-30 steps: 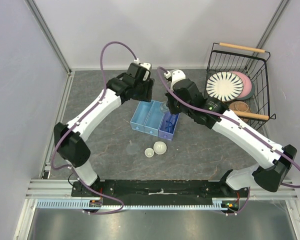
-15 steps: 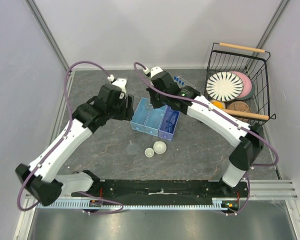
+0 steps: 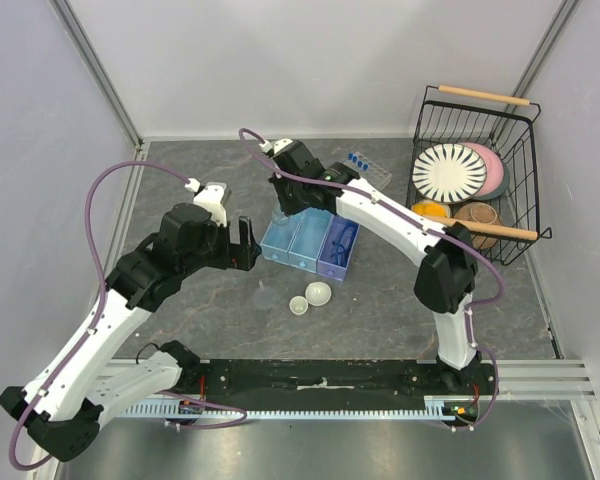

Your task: Organize the chemistry lab equipment

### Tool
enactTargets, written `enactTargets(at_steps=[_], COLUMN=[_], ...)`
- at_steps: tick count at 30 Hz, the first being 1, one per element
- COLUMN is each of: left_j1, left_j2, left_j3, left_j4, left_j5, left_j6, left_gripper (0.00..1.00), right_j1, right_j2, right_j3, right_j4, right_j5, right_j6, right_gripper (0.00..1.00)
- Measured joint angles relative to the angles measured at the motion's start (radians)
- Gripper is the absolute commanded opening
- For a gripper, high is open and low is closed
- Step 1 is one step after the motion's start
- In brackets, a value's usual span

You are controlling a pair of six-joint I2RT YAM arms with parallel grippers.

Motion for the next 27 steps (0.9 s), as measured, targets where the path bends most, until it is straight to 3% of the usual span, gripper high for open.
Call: enactTargets(at_steps=[8, 27], left_j1=[0.0, 0.0], left_j2=[-0.063, -0.069], left_j3=[-0.043, -0.079], left_j4=[-0.001, 0.028], left_j5=[0.012, 0.029], left_j6=[0.0, 0.002], left_gripper=[1.0, 1.0], right_j1=[0.0, 0.023], right_j2=[0.146, 0.246], right_j3=[0.152, 0.143], right_j4=[-0.089, -0.153], right_j5=[-0.044, -0.126], right_j6=[-0.038, -0.1], right_gripper=[0.0, 0.0])
